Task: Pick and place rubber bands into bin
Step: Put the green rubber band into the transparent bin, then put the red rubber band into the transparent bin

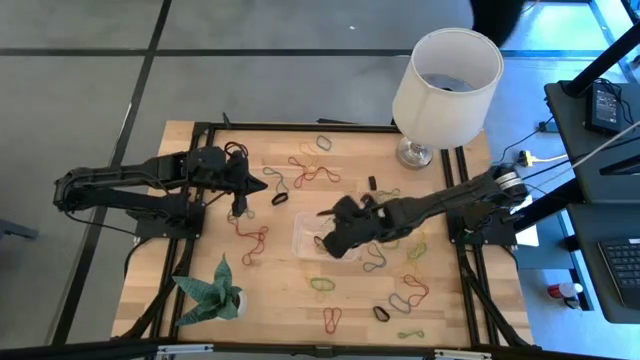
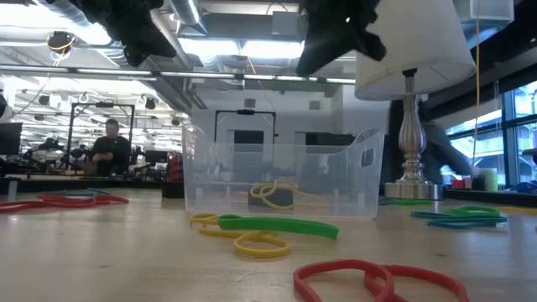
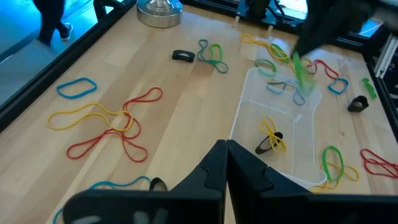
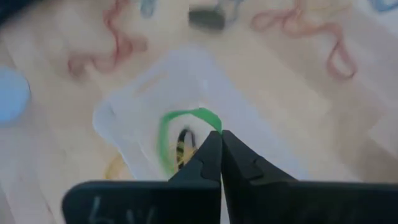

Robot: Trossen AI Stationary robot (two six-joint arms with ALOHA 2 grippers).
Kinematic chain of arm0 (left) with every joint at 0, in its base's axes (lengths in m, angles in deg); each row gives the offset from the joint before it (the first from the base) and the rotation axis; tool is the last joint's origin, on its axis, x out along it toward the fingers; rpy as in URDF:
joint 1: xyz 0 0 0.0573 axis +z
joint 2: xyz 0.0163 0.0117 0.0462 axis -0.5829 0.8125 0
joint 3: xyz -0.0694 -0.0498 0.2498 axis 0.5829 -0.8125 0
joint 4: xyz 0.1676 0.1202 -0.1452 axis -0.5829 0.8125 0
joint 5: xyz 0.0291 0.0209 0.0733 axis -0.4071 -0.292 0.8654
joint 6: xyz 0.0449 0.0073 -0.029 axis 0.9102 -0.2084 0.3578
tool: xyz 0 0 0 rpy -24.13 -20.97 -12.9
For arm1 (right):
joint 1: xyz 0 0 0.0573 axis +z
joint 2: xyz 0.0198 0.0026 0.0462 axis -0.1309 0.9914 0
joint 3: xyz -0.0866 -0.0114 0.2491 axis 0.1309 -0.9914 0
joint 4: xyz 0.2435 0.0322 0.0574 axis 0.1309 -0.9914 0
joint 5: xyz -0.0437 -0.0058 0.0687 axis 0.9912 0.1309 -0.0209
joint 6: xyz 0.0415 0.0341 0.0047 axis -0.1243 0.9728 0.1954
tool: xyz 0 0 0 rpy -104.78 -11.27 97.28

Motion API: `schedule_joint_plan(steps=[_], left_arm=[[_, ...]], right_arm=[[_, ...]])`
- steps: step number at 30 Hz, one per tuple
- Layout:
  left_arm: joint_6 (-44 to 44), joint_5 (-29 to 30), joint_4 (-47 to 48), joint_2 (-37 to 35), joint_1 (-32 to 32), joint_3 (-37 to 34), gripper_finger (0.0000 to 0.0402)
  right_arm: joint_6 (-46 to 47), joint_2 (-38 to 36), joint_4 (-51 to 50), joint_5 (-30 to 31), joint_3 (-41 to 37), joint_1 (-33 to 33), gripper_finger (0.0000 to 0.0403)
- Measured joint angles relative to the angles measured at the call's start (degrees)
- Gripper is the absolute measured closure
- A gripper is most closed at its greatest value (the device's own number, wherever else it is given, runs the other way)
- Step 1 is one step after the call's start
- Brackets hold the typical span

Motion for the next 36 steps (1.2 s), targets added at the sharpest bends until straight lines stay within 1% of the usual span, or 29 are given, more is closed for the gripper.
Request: schedule_joint_plan(steps=[6, 8, 11, 13, 16, 22, 26, 31, 33, 36], left_arm=[[0.0, 0.0, 0.1, 0.0, 0.0, 0.0, 0.0398], [0.0, 0.0, 0.2, 0.0, 0.0, 0.0, 0.0398], [0.0, 0.0, 0.5, 0.0, 0.0, 0.0, 0.0398], [0.0, 0.0, 0.5, 0.0, 0.0, 0.0, 0.0398], [0.0, 0.0, 0.5, 0.0, 0.0, 0.0, 0.0398], [0.0, 0.1, 0.5, 0.0, 0.0, 0.0, 0.0398], [0.0, 0.2, 0.5, 0.0, 0.0, 0.0, 0.0398], [0.0, 0.3, 0.5, 0.0, 0.0, 0.0, 0.0398], [0.0, 0.5, 0.5, 0.0, 0.0, 0.0, 0.0398], [0.1, 0.6, 0.5, 0.0, 0.0, 0.0, 0.0398]], right_arm=[[2.5, 7.4, -6.2, -6.9, 1.0, 0.0, 0.0403], [3.1, 8.9, -8.0, -7.9, 1.0, 0.0, 0.0403], [3.0, 10.2, -7.9, -9.1, 1.0, 0.0, 0.0399], [3.1, 10.6, -7.9, -10.3, 1.0, -0.4, 0.0389], [3.0, 10.7, -7.8, -13.0, 1.0, -1.2, 0.0361], [2.9, 10.1, -7.7, -13.5, 1.1, -2.4, 0.0294], [2.0, 9.3, -8.0, -14.3, 1.1, -3.0, 0.0262], [0.9, 9.1, -8.1, -14.8, 1.1, -3.5, 0.0245], [-0.2, 9.1, -7.9, -16.0, 1.1, -3.7, 0.0245], [-0.5, 8.7, -7.9, -16.1, 1.1, -3.9, 0.0252]])
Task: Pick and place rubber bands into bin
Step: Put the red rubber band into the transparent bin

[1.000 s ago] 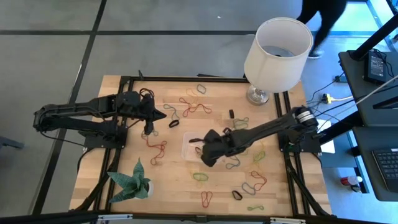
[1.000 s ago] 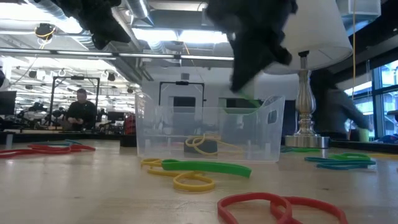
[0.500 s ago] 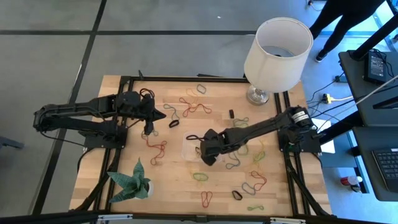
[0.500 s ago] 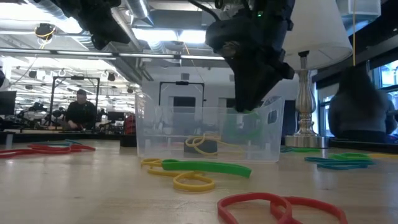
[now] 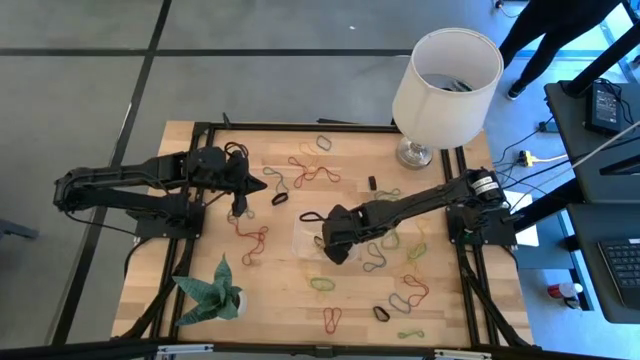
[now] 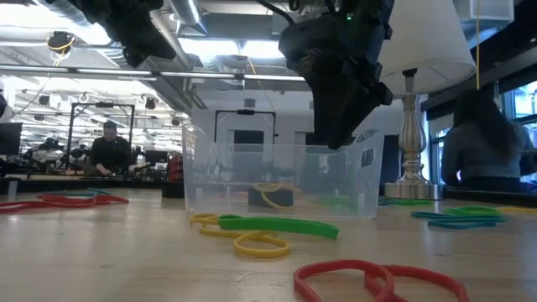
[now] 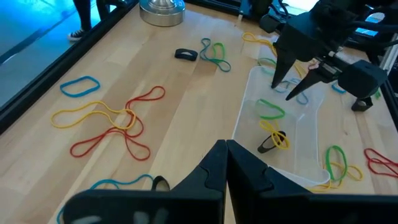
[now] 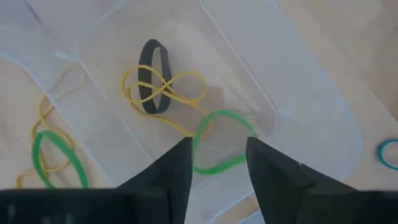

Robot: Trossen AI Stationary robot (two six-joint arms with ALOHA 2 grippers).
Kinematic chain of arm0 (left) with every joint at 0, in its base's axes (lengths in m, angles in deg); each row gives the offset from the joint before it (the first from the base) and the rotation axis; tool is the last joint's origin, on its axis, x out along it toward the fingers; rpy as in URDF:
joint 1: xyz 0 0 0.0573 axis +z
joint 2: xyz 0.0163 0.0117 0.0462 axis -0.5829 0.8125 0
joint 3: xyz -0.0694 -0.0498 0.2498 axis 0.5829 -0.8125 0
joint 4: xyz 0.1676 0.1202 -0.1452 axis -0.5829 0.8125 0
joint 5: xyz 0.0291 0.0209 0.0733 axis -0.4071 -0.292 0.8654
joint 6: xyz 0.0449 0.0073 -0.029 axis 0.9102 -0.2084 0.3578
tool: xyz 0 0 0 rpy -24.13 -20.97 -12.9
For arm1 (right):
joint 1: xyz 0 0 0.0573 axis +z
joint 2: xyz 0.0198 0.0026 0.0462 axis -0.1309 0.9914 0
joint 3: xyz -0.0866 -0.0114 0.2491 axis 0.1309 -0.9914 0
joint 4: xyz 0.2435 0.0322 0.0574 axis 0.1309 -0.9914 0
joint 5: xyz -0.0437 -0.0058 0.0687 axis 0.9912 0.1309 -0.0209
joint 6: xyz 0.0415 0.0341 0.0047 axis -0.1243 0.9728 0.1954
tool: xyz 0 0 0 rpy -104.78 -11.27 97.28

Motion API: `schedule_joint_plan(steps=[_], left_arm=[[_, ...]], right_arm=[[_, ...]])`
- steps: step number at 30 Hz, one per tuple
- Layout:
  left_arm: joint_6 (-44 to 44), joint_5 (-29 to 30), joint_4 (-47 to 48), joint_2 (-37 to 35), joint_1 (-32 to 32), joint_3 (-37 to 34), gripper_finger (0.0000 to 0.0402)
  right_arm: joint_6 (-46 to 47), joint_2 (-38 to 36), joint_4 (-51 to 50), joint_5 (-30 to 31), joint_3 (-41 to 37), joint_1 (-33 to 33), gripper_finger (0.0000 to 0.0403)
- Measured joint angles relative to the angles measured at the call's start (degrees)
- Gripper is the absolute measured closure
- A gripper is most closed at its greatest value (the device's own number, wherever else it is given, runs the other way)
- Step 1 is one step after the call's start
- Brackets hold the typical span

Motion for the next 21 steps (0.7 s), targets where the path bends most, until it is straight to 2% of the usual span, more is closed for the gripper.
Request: schedule_joint_plan(steps=[4, 10, 12, 16, 21], left_arm=[[0.0, 0.0, 0.0, 0.0, 0.0, 0.0, 0.0398], [0.0, 0.0, -0.4, 0.0, 0.0, 0.0, 0.0398], [0.0, 0.0, -0.4, 0.0, 0.0, 0.0, 0.0398], [0.0, -0.1, -0.4, 0.0, 0.0, 0.0, 0.0398], [0.0, -0.1, -0.4, 0.0, 0.0, 0.0, 0.0396]], right_arm=[[-2.4, -3.7, 0.5, 0.6, 0.0, 0.0, 0.0294], [-7.1, -10.9, 0.3, 5.5, 0.0, -0.1, 0.0389], [-8.5, -13.8, 0.6, 7.2, -1.4, -0.1, 0.0394], [-8.0, -22.0, 4.2, 8.0, -11.2, -0.1, 0.0398], [-4.3, -35.3, 16.4, 7.1, -28.5, 0.5, 0.0397]])
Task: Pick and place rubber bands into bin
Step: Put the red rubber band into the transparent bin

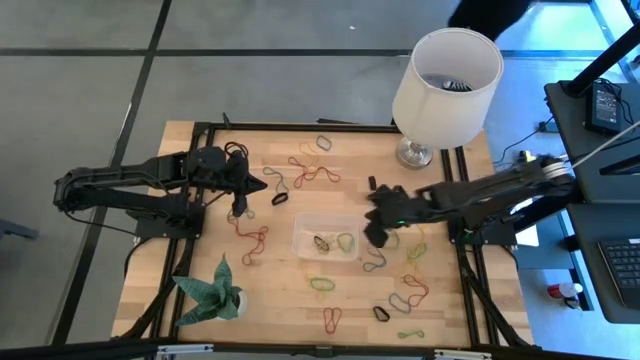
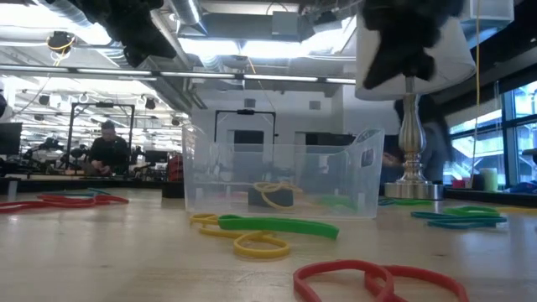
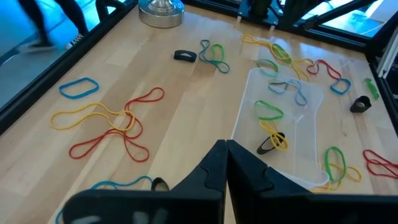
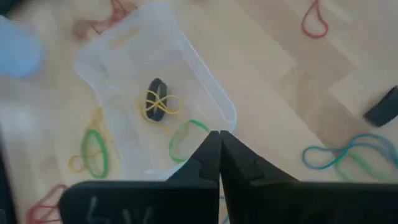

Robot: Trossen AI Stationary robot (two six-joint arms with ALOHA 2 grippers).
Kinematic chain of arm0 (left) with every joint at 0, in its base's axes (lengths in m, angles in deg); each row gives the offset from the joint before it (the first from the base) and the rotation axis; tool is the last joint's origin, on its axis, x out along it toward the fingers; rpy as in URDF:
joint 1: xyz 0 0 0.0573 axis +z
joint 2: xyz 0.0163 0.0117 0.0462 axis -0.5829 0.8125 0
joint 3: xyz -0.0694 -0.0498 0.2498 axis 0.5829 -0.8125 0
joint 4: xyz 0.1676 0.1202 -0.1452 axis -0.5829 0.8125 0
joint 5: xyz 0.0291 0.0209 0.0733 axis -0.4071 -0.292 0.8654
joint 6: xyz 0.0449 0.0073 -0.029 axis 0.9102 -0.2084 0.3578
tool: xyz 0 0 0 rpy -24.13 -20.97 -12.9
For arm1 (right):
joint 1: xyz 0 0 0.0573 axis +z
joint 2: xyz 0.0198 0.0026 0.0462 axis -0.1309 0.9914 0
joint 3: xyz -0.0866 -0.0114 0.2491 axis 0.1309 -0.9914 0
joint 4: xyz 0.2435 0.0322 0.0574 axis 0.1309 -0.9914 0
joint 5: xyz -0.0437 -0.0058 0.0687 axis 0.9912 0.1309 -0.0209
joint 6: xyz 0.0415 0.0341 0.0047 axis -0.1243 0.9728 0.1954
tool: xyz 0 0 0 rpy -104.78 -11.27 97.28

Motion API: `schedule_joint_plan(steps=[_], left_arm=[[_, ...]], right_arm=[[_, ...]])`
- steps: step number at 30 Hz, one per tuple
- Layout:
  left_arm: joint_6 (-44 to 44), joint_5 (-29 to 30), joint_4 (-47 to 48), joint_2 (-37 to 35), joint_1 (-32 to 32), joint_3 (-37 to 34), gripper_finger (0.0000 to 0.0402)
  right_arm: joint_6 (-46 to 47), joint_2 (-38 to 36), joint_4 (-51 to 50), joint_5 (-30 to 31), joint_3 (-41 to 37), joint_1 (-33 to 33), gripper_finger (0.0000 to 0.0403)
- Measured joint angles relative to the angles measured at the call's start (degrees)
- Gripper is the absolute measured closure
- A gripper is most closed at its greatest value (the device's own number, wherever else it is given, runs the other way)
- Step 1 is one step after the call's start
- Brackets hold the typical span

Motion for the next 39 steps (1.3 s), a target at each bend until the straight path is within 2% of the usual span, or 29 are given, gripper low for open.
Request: schedule_joint_plan(steps=[5, 12, 16, 19, 27, 35, 39], left_arm=[[-0.1, 0.0, 0.4, 1.1, 0.0, 0.0, 0.0364], [-4.5, 2.6, 0.0, 6.3, -0.1, 0.0, 0.0289], [-6.5, 3.9, 1.1, 10.8, -1.7, 1.1, 0.0278], [-8.9, 6.0, 6.6, 16.8, -4.0, 3.6, 0.0282], [-9.4, 4.8, 23.7, 33.9, -9.3, 10.2, 0.0288], [-9.9, -0.6, 25.6, 43.5, -12.8, 10.4, 0.0288], [-15.1, -3.1, 24.7, 46.8, -13.1, 10.4, 0.0288]], right_arm=[[2.0, -13.1, 6.6, 0.8, -13.2, -0.3, 0.0400], [0.1, -29.2, 7.2, 1.0, -24.6, -4.3, 0.0400], [-4.0, -36.3, 7.4, 0.0, -28.4, -7.2, 0.0400], [-7.1, -40.1, 7.3, -3.2, -29.9, -9.6, 0.0400], [-14.5, -43.9, 6.0, -10.1, -31.5, -15.0, 0.0400], [-20.4, -43.8, 5.6, -13.2, -31.5, -18.2, 0.0400], [-20.9, -43.8, 5.4, -13.2, -31.5, -19.3, 0.0400]])
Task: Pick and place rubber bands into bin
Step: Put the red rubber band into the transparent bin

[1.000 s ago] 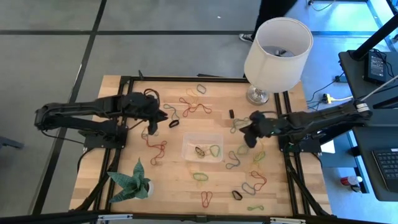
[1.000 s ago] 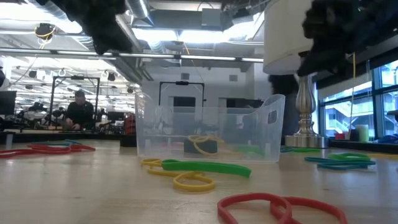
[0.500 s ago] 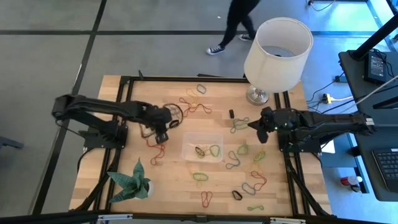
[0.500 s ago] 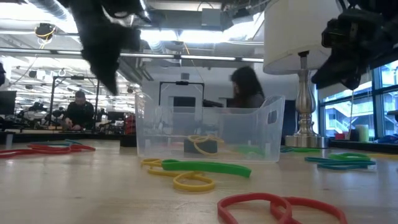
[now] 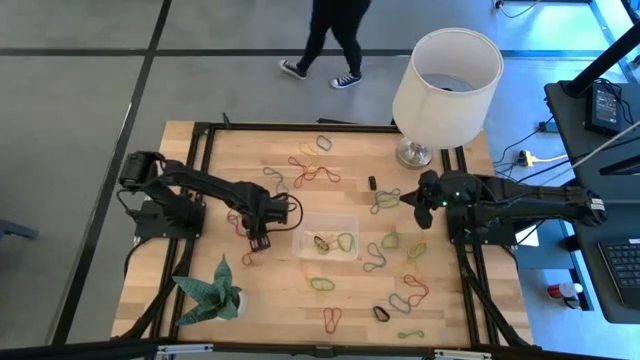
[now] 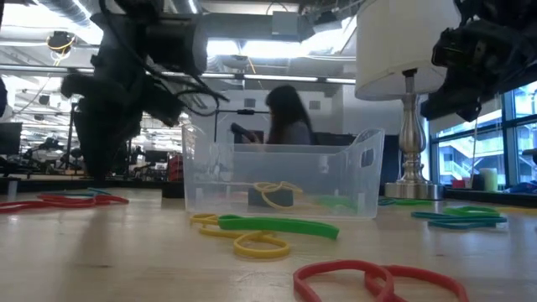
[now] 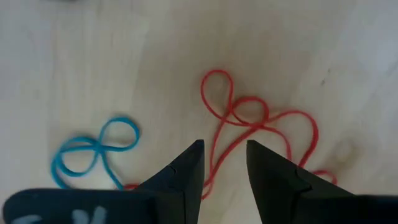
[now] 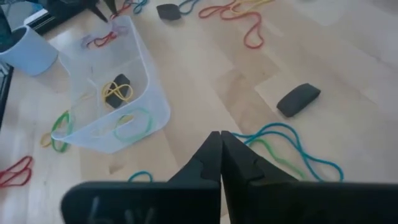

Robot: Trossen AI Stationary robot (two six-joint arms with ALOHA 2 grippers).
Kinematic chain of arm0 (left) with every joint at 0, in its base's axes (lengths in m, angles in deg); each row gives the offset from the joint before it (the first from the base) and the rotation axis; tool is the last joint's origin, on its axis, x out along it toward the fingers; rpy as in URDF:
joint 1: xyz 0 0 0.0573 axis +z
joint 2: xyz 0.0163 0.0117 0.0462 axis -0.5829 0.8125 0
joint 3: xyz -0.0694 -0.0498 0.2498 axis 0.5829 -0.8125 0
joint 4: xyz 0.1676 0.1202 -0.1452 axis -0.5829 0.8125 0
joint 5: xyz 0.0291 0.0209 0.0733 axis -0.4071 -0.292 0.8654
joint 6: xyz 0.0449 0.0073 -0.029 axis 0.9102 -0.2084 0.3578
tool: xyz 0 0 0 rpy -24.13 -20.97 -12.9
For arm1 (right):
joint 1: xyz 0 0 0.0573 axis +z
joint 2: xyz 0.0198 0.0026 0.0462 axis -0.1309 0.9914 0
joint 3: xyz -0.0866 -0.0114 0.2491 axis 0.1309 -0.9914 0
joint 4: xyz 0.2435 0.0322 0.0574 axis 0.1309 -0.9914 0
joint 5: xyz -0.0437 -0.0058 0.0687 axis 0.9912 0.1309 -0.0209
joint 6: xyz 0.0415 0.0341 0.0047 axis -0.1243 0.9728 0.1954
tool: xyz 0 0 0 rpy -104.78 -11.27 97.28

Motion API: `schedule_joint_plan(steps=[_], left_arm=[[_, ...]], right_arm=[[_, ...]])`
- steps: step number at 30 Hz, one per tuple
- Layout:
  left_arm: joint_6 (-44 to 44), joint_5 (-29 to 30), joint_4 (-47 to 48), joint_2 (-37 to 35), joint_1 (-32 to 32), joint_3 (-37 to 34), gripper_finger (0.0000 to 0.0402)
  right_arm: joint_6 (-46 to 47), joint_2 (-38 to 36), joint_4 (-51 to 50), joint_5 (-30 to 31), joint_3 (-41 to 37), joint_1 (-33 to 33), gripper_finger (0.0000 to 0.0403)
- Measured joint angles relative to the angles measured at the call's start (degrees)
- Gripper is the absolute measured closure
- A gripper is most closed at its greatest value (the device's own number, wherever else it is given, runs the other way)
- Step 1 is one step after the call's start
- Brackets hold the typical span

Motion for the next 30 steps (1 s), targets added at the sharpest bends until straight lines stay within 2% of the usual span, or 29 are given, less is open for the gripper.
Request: schedule_joint_plan(steps=[5, 18, 22, 26, 30], left_arm=[[-8.7, -0.1, -2.8, 2.8, 0.7, 0.0, 0.0288], [-24.4, -0.4, -6.7, 8.3, 1.3, 0.2, 0.0290], [-28.3, -0.3, -6.7, 8.4, 1.9, 0.2, 0.0319], [-31.0, -0.7, -6.4, 8.5, 2.7, 0.2, 0.0382], [-31.6, -0.7, -4.1, 8.8, 2.7, 1.9, 0.0397]], right_arm=[[-1.3, 0.0, -0.2, -0.5, 0.0, -0.6, 0.0400], [-1.1, 0.0, -0.2, -1.5, 0.0, -0.7, 0.0400], [-1.1, 0.0, -0.1, -1.5, 0.0, -0.7, 0.0400], [-1.1, 0.0, -0.1, -1.5, 0.0, -0.7, 0.0400], [-1.1, 0.0, -0.1, -1.5, 0.0, -0.7, 0.0399]])
